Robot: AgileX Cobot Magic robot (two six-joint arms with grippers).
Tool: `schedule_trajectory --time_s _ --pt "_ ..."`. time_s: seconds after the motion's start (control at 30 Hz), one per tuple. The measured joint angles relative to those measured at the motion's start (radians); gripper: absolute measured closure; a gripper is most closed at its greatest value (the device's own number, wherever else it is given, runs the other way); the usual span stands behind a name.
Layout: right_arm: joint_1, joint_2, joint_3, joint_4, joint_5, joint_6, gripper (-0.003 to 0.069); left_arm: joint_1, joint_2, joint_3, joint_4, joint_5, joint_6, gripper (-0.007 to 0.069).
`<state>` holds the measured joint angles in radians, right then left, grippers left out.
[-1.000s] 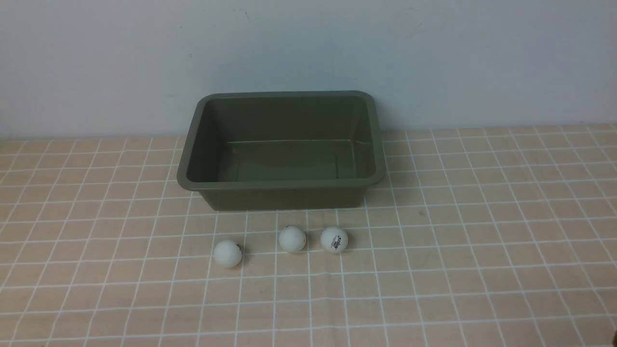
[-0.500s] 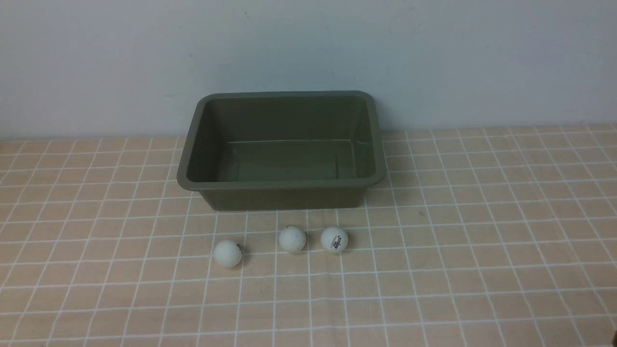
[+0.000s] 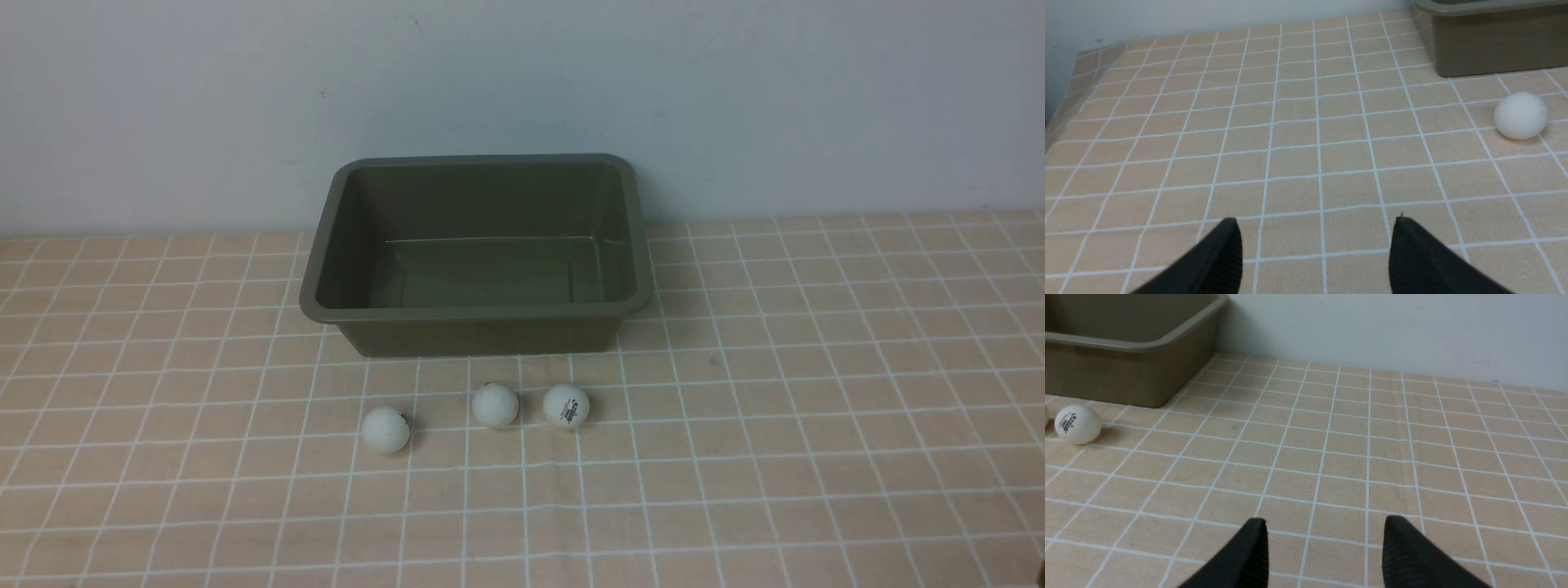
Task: Put the table tennis balls into the box on the light coffee tablecloth.
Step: 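Reach for and grasp a ping pong ball on the table beside the basket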
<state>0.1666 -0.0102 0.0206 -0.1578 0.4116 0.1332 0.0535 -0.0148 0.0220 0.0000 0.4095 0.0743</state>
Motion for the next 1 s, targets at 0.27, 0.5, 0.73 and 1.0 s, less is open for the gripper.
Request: schedule_trajectory --time_s 0.27,0.5,0.73,1.0 --pt "0.0 0.0 -0.068 0.097 -0.005 0.022 0.0301 0.0 0.0 0.0 0.0 0.0 0.0 0.0221" --pt "0.0 0.0 -0.33 0.131 0.145 0.031 0.0301 0.0 0.0 0.0 0.0 0.0 0.0 0.0221" --pt "0.0 0.0 -0.375 0.183 0.091 0.038 0.0301 0.0 0.0 0.0 0.0 0.0 0.0 0.0221" --pt "0.0 0.0 -0.376 0.202 0.08 0.041 0.0301 0.0 0.0 0.0 0.0 0.0 0.0 0.0221"
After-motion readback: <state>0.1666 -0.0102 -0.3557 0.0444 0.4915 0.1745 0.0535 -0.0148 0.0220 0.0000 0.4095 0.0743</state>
